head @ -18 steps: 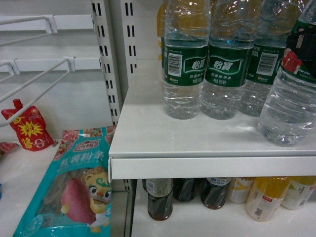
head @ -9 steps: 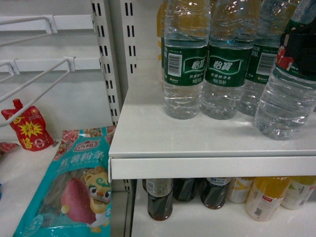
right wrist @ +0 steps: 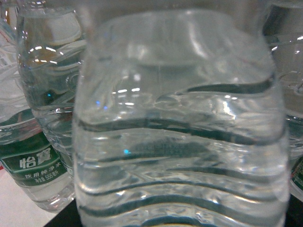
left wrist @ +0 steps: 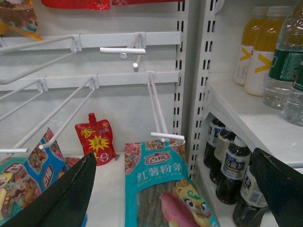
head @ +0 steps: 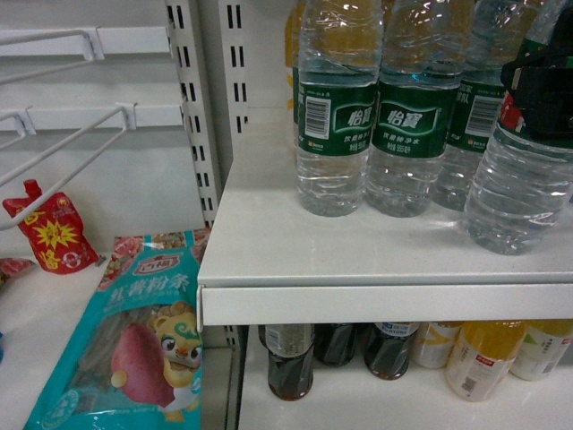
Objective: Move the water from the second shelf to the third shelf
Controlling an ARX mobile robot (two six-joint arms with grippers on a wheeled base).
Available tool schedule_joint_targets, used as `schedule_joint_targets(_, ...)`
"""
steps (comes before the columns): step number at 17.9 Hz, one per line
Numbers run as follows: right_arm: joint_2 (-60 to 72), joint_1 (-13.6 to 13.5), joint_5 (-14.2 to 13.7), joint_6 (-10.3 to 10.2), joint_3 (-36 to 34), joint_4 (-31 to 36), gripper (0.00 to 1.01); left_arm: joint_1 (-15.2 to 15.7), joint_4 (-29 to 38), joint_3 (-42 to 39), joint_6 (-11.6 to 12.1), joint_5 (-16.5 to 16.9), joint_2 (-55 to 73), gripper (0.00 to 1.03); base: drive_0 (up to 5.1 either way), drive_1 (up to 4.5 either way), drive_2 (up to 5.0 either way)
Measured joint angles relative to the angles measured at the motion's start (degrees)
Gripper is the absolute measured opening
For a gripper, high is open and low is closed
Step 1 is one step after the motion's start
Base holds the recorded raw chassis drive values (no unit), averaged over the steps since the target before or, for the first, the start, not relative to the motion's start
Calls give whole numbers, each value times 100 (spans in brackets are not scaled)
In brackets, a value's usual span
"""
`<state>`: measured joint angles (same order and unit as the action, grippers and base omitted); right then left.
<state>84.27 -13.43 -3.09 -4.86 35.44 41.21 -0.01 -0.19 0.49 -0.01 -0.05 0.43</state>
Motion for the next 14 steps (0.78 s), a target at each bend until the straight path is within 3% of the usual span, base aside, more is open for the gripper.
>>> schedule_joint_targets(4, 0, 39, -11, 4, 0, -11, 80, 0, 0, 0, 0, 0, 0, 98, 0, 0, 0)
schedule_joint_targets(6, 0, 48, -11, 0, 0, -59, 99, 0, 0, 0, 0, 0, 0, 98, 0, 0, 0)
schedule_joint_targets(14, -264, 70, -4, 31, -24, -240, 98, 0, 0, 0, 0, 0, 0, 98, 0, 0, 0)
